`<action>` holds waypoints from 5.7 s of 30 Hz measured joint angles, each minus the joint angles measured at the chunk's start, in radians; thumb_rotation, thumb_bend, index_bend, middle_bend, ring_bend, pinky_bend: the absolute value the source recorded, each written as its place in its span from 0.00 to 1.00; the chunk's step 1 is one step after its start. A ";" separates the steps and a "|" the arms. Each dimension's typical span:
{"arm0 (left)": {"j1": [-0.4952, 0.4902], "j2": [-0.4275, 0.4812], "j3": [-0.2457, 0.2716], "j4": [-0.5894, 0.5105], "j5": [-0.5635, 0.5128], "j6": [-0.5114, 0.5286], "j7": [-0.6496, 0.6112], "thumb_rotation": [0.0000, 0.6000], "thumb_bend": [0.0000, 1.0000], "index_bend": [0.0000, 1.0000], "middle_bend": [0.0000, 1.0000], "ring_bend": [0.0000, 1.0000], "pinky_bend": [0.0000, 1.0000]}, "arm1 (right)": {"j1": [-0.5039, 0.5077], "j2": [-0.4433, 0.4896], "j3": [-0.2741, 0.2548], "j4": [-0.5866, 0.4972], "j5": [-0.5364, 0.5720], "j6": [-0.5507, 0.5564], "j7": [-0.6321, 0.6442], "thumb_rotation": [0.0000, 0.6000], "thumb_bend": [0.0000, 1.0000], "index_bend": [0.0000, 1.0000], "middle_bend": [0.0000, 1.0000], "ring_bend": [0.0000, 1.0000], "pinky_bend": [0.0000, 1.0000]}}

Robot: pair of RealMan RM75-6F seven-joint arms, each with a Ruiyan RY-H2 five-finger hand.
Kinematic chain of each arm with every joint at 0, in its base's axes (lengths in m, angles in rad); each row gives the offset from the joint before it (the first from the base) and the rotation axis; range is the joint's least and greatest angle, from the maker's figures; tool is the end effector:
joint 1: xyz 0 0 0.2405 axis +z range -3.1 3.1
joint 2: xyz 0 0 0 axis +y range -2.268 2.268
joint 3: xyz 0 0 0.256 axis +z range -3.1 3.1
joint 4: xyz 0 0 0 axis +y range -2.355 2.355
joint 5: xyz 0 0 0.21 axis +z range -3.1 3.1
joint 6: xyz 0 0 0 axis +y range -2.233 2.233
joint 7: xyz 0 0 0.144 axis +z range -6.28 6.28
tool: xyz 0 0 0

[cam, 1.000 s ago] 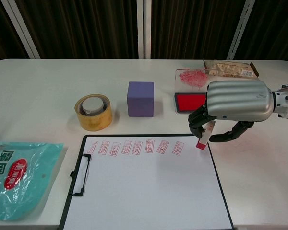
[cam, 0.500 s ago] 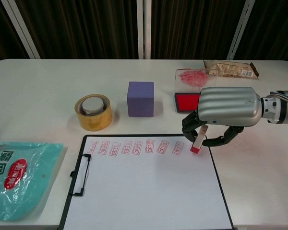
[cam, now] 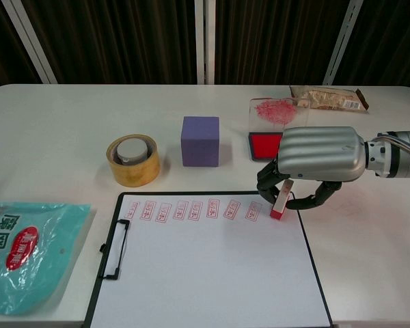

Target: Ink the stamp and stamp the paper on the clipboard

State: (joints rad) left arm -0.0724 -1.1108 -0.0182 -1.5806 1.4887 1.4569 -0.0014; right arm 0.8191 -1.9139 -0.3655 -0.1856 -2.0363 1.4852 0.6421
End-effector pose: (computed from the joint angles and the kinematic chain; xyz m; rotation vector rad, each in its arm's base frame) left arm -0.3258 0.1707 0.1578 -1.4076 -0.9295 -0.8255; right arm -0.2043 -0.3394 -0.0500 2.6787 -0.1635 1.0635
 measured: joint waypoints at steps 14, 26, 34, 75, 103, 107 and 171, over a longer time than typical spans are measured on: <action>0.001 0.000 0.000 0.009 -0.007 -0.003 -0.009 1.00 0.00 0.14 0.15 0.12 0.24 | 0.007 -0.017 -0.010 0.002 0.016 -0.027 0.022 1.00 0.41 1.00 0.85 0.96 1.00; 0.000 -0.005 -0.001 0.020 -0.013 -0.009 -0.015 1.00 0.00 0.14 0.15 0.12 0.24 | 0.002 -0.029 -0.022 0.009 0.022 -0.059 0.025 1.00 0.42 1.00 0.85 0.96 1.00; 0.000 -0.007 -0.001 0.024 -0.014 -0.010 -0.018 1.00 0.00 0.14 0.15 0.12 0.24 | -0.004 -0.035 -0.026 0.013 0.028 -0.076 0.022 1.00 0.43 1.00 0.85 0.96 1.00; 0.000 0.003 -0.001 0.001 -0.004 -0.001 -0.005 1.00 0.00 0.14 0.15 0.12 0.24 | 0.013 0.000 0.062 -0.031 0.119 0.054 0.023 1.00 0.44 1.00 0.85 0.96 1.00; 0.006 -0.014 0.016 -0.001 0.031 0.014 -0.012 1.00 0.00 0.14 0.15 0.12 0.24 | -0.221 0.304 0.103 -0.402 0.237 -0.035 -0.182 1.00 0.44 1.00 0.87 0.96 1.00; 0.008 -0.015 0.019 0.004 0.032 0.016 -0.017 1.00 0.00 0.14 0.15 0.12 0.24 | -0.250 0.292 0.101 -0.412 0.244 -0.075 -0.195 1.00 0.46 1.00 0.87 0.96 1.00; 0.017 -0.007 0.019 0.017 0.034 0.024 -0.039 1.00 0.00 0.14 0.15 0.12 0.24 | -0.301 0.120 0.136 -0.254 0.225 -0.151 -0.075 1.00 0.22 0.61 0.58 0.96 1.00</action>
State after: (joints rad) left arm -0.0552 -1.1179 0.0012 -1.5632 1.5227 1.4813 -0.0407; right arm 0.5177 -1.7941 -0.2299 -0.4394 -1.8115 1.3343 0.5666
